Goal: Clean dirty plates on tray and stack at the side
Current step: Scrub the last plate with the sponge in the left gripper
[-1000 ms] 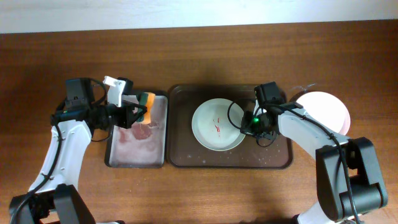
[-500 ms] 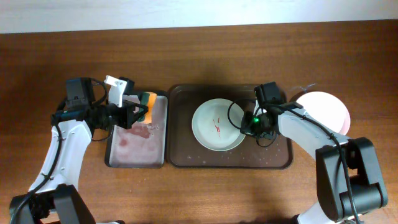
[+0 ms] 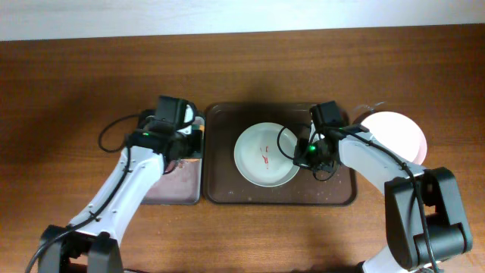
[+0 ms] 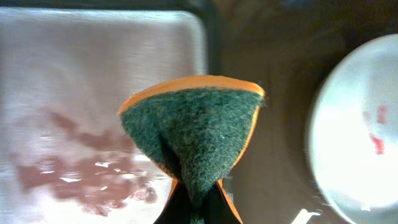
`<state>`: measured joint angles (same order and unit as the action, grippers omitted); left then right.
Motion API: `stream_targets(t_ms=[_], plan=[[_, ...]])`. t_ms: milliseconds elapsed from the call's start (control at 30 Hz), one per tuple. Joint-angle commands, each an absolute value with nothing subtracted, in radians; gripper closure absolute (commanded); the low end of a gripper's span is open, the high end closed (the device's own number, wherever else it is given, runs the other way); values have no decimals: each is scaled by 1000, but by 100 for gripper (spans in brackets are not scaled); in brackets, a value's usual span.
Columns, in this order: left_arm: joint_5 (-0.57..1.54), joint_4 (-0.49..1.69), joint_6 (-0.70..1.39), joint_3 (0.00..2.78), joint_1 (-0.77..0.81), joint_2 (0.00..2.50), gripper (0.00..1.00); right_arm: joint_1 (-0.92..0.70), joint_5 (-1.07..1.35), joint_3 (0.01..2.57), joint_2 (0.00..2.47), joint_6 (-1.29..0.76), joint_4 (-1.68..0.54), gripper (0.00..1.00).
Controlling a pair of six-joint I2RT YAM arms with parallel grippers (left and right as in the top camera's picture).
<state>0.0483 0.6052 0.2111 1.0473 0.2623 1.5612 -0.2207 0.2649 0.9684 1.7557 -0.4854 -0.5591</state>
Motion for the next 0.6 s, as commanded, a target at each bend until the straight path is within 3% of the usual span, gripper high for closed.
stream_targets(t_ms=[0, 200, 400, 567], plan=[[110, 543, 404, 1066, 370, 1546, 100, -273, 281, 965, 1763, -465, -567, 96], [233, 339, 613, 1066, 543, 1724, 100, -310, 278, 965, 1763, -465, -565, 96], [401, 205, 719, 1066, 610, 1888, 100, -310, 277, 965, 1763, -465, -564, 96], [210, 326, 668, 1067, 574, 1909, 100, -309, 277, 965, 1763, -465, -565, 96]])
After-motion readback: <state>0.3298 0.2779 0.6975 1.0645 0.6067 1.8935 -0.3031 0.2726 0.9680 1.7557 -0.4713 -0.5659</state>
